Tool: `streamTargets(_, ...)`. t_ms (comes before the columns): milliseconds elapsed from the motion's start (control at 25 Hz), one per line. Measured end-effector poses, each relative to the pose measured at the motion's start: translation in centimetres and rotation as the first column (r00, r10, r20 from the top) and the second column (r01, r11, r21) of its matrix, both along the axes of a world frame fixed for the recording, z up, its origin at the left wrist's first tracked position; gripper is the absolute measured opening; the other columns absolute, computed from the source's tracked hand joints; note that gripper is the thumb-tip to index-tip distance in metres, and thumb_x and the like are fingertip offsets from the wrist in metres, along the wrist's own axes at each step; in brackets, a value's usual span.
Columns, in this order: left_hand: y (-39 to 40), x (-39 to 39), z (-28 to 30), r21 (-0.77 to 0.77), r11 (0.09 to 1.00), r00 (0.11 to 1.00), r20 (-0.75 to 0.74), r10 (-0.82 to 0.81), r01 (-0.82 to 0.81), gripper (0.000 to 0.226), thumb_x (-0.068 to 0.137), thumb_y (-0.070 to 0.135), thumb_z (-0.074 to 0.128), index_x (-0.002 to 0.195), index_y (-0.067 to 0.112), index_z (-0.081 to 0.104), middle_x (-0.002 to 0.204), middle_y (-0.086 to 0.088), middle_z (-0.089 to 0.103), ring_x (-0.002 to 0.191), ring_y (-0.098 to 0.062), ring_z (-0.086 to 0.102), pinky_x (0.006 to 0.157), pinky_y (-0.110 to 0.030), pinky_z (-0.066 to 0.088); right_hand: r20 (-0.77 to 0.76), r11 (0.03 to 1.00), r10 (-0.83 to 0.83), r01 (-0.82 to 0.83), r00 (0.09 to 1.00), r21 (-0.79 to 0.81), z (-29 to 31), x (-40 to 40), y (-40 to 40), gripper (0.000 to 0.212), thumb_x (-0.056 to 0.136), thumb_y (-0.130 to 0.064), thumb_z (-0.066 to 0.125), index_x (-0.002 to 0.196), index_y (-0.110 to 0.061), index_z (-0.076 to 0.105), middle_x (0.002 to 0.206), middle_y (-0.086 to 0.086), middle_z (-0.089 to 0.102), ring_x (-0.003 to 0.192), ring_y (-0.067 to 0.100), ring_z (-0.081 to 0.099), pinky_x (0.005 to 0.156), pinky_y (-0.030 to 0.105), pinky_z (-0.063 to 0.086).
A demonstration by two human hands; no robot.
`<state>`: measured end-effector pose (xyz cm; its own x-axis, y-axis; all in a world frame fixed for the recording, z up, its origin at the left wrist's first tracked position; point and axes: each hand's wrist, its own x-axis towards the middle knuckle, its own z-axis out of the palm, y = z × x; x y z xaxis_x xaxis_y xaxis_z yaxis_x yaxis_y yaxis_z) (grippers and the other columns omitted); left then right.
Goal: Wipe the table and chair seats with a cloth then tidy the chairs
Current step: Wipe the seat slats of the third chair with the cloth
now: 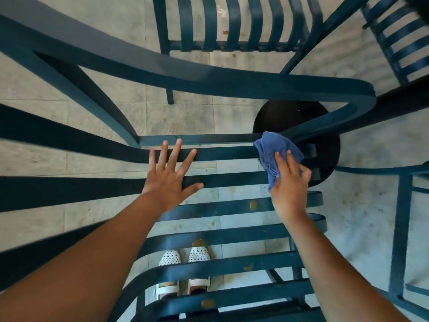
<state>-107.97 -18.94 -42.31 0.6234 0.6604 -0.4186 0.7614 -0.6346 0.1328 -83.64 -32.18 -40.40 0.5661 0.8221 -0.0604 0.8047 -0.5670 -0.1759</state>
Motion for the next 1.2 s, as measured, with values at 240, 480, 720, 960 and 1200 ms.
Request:
streamTargets(240,-1.9,-1.9,0.9,0.001,0.999,0.993,-0.107,-0.041,0.041,0.078,0.090,0.066,0.014,0.147,0.024,-0.019,0.154,-0.008,-0.024,0.143,-0.034,-0.015,0.114,-0.049,-0.008,-0.230,0.823,0.102,-0.212,0.968,-0.527,4.4,-2.0,1.2,0.066,0.087,-0.060,0.047,0.145,-0.043,0.019,0.152,0.000,0.005,0.140,0.031,0.003,0.111,0.046,0.010)
streamTargets(480,-1.8,-1.9,1.2,-0.050,0.994,0.994,0.040,0.099,-0.097,0.087,0.088,0.051,0.048,0.149,0.007,0.004,0.145,-0.014,0.028,0.130,-0.031,0.034,0.108,-0.038,0.019,-0.175,0.774,0.395,-0.429,0.902,-0.465,0.9,-9.5,3.2,0.063,0.099,-0.048,0.027,0.150,-0.027,-0.002,0.158,0.005,-0.010,0.140,0.035,-0.022,0.107,0.053,-0.020)
streamTargets(720,-2.3,-2.8,-0.3,0.037,0.989,0.961,0.244,0.128,-0.141,0.098,0.047,0.004,0.074,0.137,-0.009,0.037,0.114,-0.036,0.049,0.105,-0.054,0.050,0.101,-0.057,0.033,-0.212,0.766,0.514,-0.556,0.831,-0.324,-1.6,-17.3,7.1,0.084,0.091,-0.048,0.047,0.150,-0.021,-0.005,0.158,-0.001,-0.001,0.140,0.029,-0.025,0.101,0.047,-0.028)
streamTargets(960,-3.3,-3.4,-0.9,0.196,0.978,0.973,0.231,0.026,-0.072,0.070,0.077,0.030,0.043,0.140,0.002,0.030,0.123,-0.033,0.048,0.119,-0.039,0.036,0.105,-0.051,0.023,-0.177,0.864,0.486,-0.501,0.856,-0.047,-2.7,-16.0,5.1,0.053,0.085,-0.031,0.049,0.137,-0.028,0.044,0.142,-0.002,0.043,0.137,0.021,0.024,0.112,0.037,-0.013)
streamTargets(1200,-3.4,-2.6,-2.2,0.179,0.984,0.976,0.215,-0.046,0.007,0.060,0.090,0.048,0.028,0.139,0.014,0.036,0.114,-0.012,0.058,0.104,-0.030,0.053,0.093,-0.051,0.031,0.049,0.928,0.372,-0.371,0.927,-0.011,-3.3,-10.1,2.4,0.056,0.070,-0.039,0.039,0.123,-0.026,0.052,0.121,0.004,0.057,0.125,0.025,0.036,0.108,0.048,0.014)
